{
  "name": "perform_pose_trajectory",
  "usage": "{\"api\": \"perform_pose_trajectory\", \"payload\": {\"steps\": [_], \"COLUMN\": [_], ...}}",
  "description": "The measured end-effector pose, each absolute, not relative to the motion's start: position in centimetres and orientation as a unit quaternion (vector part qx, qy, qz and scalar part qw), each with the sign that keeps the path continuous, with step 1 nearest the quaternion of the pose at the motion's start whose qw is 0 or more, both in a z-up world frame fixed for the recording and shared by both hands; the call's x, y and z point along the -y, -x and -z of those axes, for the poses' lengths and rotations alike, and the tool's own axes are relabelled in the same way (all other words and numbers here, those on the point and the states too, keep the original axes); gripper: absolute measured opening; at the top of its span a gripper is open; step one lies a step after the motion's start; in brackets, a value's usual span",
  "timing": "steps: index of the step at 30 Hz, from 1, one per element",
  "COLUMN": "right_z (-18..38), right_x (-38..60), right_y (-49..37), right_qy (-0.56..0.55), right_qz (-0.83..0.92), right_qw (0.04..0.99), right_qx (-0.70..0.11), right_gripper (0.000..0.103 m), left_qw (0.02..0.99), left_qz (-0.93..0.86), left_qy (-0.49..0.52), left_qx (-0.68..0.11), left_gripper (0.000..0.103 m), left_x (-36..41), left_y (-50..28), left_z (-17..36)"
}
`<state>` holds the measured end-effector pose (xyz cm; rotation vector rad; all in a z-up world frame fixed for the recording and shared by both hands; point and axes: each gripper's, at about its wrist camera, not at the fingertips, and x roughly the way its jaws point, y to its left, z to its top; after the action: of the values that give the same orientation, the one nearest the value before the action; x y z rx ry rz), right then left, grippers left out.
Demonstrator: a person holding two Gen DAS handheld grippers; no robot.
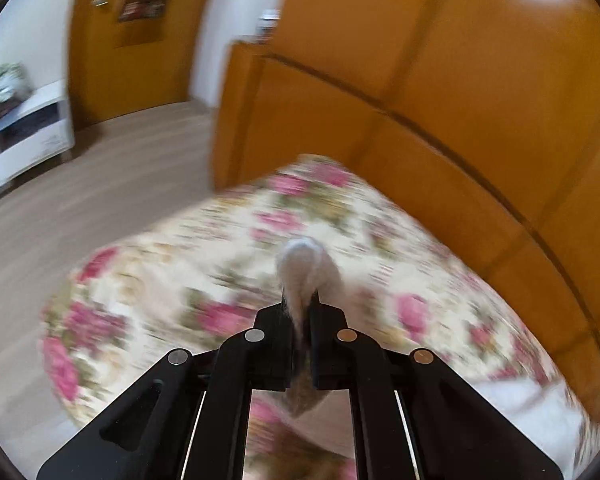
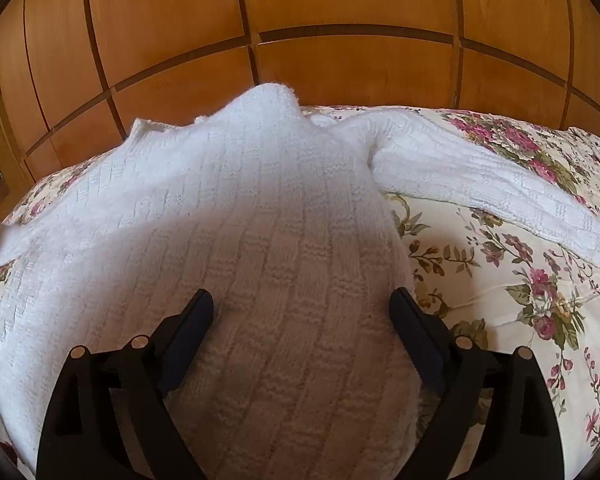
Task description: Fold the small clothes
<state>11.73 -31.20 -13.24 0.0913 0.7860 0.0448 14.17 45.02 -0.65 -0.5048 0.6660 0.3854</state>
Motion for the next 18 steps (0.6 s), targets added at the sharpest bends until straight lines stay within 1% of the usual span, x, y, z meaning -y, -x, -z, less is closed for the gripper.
{"api": "perform_pose_trajectory", "payload": {"steps": [6,9,14,18], "right_z": [13.2,13.2,13.2,13.2], "right_x": [31.3,31.3,31.5,31.6], "right_y": [-11.6,-11.6,-11.5,-11.5], "right_qy": [-0.051,-0.055,-0.062,-0.065], "right_qz": [-0.025,-0.027,-0.032,-0.035], "right_qw": [0.923,0.923,0.923,0.923], "right_qx": [-0.38,-0.379,-0.377,-0.377], "right_gripper": [0.09,0.091,0.091,0.092], "left_qw": [0.917,0.924,0.939,0.938], "left_qz": [-0.074,-0.015,0.048,0.085], "left_qy": [0.245,0.236,0.162,0.124], "left_qx": [-0.307,-0.301,-0.298,-0.312], "left_gripper": [0.005,0.005,0.005,0.005], "left_x": [-36.1,-30.1,-20.0,-13.0], "left_y": [-16.6,-18.0,-19.8,-21.5], "left_z": [-2.1,-3.8,-5.0,-3.8]}}
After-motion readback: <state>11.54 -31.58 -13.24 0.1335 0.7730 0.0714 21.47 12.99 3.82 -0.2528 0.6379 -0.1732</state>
